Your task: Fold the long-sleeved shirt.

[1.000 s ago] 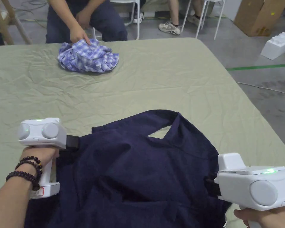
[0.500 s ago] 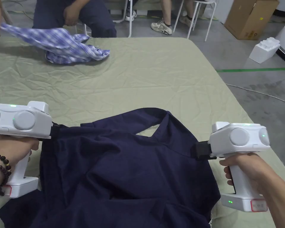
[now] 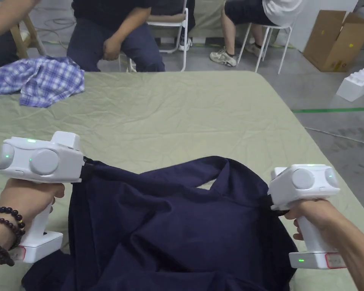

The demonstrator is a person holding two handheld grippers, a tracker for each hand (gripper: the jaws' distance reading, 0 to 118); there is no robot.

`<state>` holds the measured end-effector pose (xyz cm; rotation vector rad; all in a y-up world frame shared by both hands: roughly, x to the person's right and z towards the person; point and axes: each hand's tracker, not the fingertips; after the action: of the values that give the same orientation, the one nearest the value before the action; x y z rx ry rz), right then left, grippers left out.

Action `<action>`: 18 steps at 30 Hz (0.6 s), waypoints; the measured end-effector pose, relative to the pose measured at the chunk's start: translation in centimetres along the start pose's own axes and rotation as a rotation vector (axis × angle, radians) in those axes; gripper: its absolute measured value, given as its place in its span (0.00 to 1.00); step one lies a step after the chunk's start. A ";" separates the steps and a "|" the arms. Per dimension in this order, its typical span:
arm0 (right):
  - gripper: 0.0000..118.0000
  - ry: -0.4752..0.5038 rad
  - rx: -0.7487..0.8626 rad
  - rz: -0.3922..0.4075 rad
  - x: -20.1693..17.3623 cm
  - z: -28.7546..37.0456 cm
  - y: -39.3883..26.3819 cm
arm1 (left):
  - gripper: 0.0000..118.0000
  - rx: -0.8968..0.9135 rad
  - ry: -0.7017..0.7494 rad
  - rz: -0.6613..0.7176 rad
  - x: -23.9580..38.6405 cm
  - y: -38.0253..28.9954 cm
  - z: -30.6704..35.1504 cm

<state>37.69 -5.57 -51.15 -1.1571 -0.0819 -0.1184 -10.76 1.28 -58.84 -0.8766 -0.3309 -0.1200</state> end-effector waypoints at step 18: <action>0.03 -0.110 0.685 0.308 -9.9 40.6 25.6 | 0.09 0.570 0.230 0.002 -5.0 26.3 28.2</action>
<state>31.21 42.28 -59.35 -0.4805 -0.0346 0.2346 -15.87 39.60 -63.07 -0.2935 -0.1343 -0.1150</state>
